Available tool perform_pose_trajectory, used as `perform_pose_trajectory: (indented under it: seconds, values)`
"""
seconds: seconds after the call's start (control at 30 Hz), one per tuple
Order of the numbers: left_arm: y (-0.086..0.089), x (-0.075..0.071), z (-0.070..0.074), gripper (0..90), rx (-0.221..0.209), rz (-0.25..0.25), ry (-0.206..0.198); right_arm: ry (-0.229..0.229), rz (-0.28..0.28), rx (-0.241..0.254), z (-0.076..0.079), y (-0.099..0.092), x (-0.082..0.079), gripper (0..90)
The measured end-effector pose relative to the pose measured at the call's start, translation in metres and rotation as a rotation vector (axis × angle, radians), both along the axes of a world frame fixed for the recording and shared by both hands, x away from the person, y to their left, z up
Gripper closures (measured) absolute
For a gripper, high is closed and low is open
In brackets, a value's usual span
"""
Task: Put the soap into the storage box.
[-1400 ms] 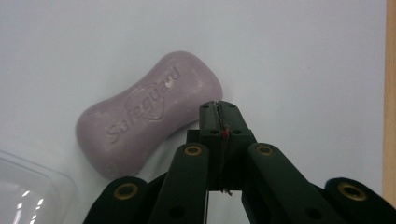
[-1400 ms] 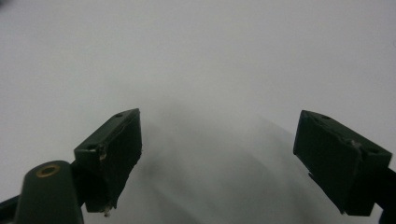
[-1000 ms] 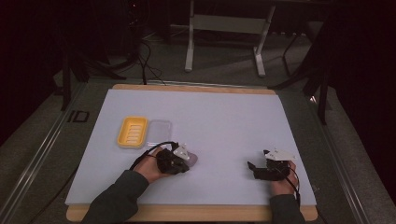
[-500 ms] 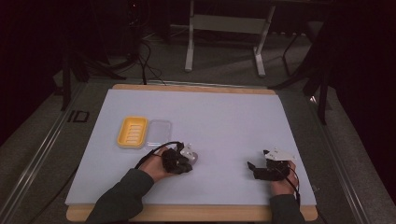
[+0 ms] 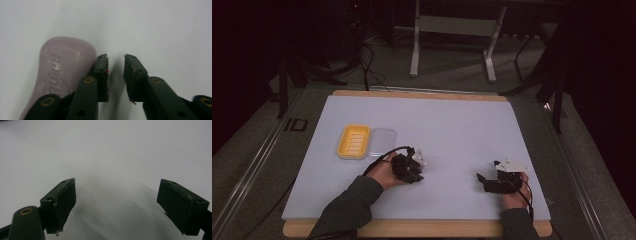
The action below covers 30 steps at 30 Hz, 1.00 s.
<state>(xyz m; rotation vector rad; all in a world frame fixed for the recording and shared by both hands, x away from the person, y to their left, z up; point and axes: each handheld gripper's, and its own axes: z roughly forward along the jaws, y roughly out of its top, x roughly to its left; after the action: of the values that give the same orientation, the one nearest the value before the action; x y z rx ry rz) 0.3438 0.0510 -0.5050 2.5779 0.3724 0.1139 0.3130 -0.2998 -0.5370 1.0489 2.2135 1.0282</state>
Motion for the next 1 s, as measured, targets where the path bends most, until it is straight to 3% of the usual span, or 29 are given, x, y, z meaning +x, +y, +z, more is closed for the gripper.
perform_pose_trajectory:
  seconds: [0.23,0.4,0.5,0.8,1.0]
  values:
    - [0.018,0.005,0.021,60.0,-0.069,0.033,-0.017,-0.001,-0.001,-0.003,0.0,0.0,0.0,15.4]
    - [0.029,0.016,0.028,39.2,-0.069,0.089,-0.05,0.001,0.0,-0.002,0.0,0.0,0.0,15.4]
    - [0.029,0.022,0.026,30.5,-0.052,0.099,-0.031,0.002,0.0,-0.003,0.0,0.001,0.0,15.4]
    - [0.018,0.033,0.01,31.6,0.045,0.057,0.01,0.003,0.005,-0.009,0.0,0.001,0.0,15.4]
    - [0.017,0.04,0.005,33.1,0.065,0.055,0.043,0.004,0.006,-0.009,0.0,0.001,0.0,15.4]
